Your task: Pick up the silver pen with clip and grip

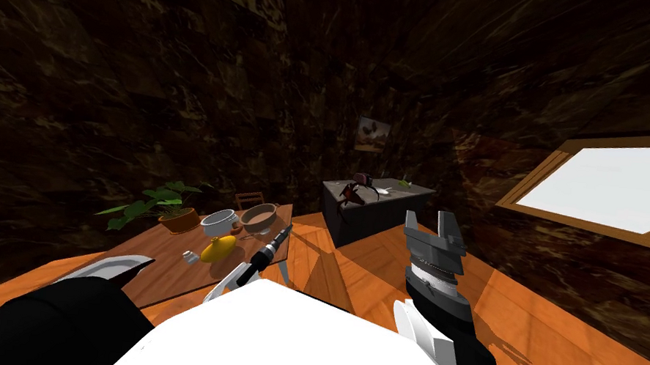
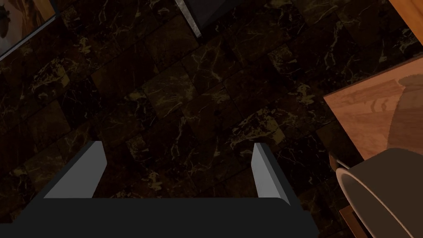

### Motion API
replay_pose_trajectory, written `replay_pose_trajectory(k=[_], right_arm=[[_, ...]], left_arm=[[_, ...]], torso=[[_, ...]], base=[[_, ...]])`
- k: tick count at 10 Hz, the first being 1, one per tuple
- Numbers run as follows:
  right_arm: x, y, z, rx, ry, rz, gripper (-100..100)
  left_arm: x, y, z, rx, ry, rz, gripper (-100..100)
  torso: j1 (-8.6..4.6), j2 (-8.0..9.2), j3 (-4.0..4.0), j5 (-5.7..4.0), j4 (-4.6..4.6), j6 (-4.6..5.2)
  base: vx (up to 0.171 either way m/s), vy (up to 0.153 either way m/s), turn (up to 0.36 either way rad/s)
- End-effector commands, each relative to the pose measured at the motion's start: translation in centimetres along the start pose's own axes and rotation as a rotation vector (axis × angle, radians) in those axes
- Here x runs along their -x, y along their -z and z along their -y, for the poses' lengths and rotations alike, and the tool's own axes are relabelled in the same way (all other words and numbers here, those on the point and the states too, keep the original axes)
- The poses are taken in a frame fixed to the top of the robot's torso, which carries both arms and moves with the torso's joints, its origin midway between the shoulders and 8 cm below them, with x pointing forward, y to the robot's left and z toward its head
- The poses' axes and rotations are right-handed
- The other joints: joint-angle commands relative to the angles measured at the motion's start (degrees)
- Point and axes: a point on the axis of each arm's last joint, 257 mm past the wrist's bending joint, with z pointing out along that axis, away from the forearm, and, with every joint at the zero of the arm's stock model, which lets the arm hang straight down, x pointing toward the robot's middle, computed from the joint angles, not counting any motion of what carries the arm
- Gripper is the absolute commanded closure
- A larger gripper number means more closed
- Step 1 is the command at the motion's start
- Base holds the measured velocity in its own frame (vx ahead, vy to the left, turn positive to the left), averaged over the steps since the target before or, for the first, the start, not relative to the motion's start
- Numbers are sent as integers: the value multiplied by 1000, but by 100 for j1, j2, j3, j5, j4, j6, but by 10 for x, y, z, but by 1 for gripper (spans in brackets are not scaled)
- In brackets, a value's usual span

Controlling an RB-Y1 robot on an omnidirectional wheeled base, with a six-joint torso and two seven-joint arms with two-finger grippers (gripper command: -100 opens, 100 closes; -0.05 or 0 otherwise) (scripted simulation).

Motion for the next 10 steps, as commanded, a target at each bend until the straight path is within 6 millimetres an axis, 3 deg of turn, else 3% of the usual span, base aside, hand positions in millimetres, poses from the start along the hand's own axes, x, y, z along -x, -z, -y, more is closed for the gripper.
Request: replay_pose_trajectory(k=[1,4,5,10], right_arm=[[0,0,0,0,0,0,0],[0,0,0,0,0,0,0],[0,0,0,0,0,0,0],[0,0,0,0,0,0,0]], left_arm=[[-4,6,-27,58,-41,-23,-100],[-12,15,-66,139,-78,-54,-100],[-12,15,-66,139,-78,-54,-100],[-21,32,-122,260,-149,-107,-100]], torso=[[0,0,0,0,0,0],[-9,-9,-4,-1,-1,1],[-7,-8,-4,-1,-2,0],[2,-8,-5,0,-2,0]], base=[[53,-37,-58],[64,-50,-32],[35,-16,9],[59,-23,-27]])
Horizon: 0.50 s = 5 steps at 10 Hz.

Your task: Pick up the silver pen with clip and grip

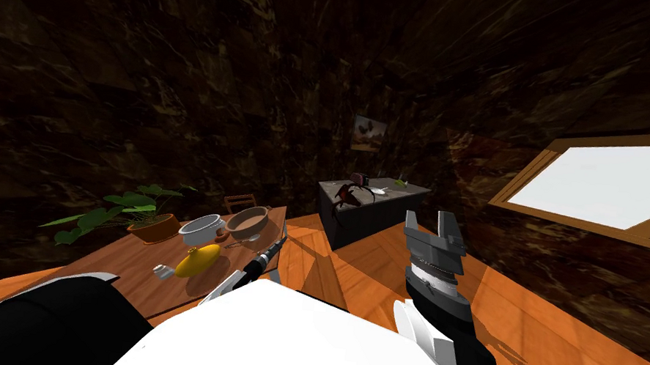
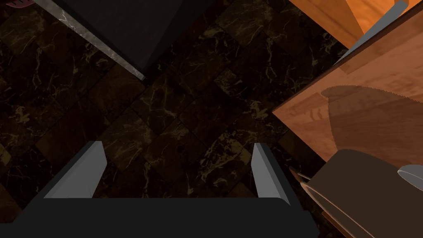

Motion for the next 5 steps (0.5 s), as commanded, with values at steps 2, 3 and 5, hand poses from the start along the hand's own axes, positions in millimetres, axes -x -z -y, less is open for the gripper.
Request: replay_pose_trajectory(k=[2,3,5], right_arm=[[0,0,0,0,0,0,0],[0,0,0,0,0,0,0],[0,0,0,0,0,0,0]], left_arm=[[-9,6,-33,69,-36,-32,-100],[-12,6,-48,101,-70,-50,-100],[-17,9,-68,142,-102,-72,-100]], torso=[[3,-3,-1,0,0,0],[3,-5,-2,1,-1,0],[1,-12,-6,0,-2,0]], base=[[50,-5,-30],[75,-6,-42],[65,-7,-21]])
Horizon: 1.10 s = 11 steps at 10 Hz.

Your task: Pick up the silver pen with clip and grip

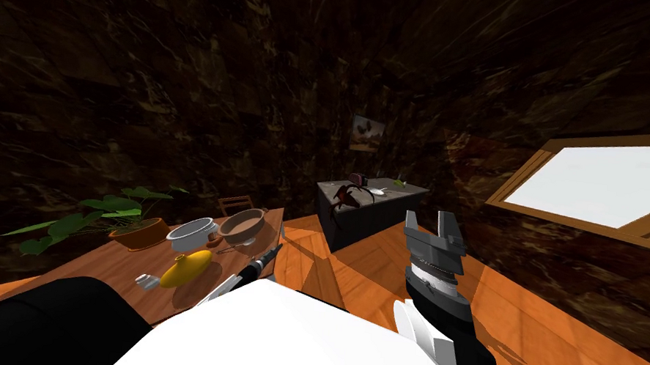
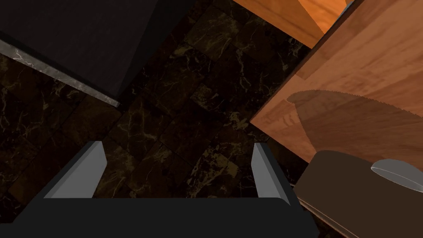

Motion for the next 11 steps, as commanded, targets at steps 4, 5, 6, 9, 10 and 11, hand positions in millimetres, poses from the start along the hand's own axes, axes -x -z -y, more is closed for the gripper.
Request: replay_pose_trajectory(k=[4,5,6,9,10,11], right_arm=[[0,0,0,0,0,0,0],[0,0,0,0,0,0,0],[0,0,0,0,0,0,0],[0,0,0,0,0,0,0],[0,0,0,0,0,0,0],[0,0,0,0,0,0,0]], left_arm=[[-24,8,-60,128,-72,-73,-100],[-27,10,-66,140,-70,-80,-100],[-30,11,-78,164,-98,-97,-100],[-43,20,-106,224,-119,-135,-100],[-43,20,-106,224,-119,-135,-100],[-47,24,-118,251,-141,-155,-100]], torso=[[5,5,2,1,0,-1],[6,3,2,1,1,-1],[7,6,3,2,1,0],[12,5,3,3,1,-1],[12,9,5,2,2,-1],[7,17,9,2,3,-1]], base=[[56,7,-21],[49,20,-10],[60,23,-21],[49,28,-12],[13,15,-1],[23,24,-14]])
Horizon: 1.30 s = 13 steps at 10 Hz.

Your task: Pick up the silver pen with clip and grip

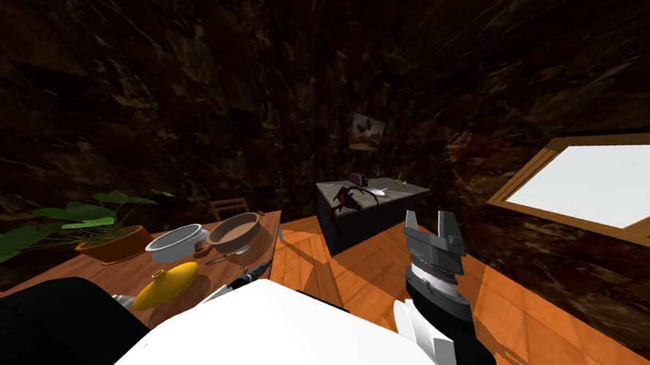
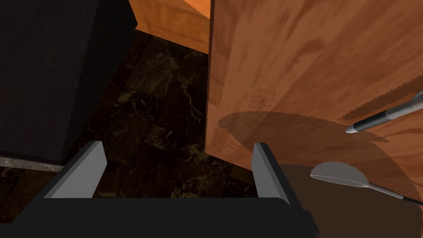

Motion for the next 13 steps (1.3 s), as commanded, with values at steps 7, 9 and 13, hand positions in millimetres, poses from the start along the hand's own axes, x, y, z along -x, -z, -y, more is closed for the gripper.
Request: replay_pose_trajectory(k=[7,9,13], right_arm=[[0,0,0,0,0,0,0],[0,0,0,0,0,0,0],[0,0,0,0,0,0,0]], left_arm=[[-42,10,-66,143,-81,-115,-100],[-57,17,-85,186,-105,-159,-100],[-77,26,-104,229,-131,-212,-100]], torso=[[13,-7,-4,3,-2,0],[18,-5,-3,4,-1,0],[20,-1,-1,5,0,0]], base=[[41,50,-8],[37,77,-5],[25,75,-1]])
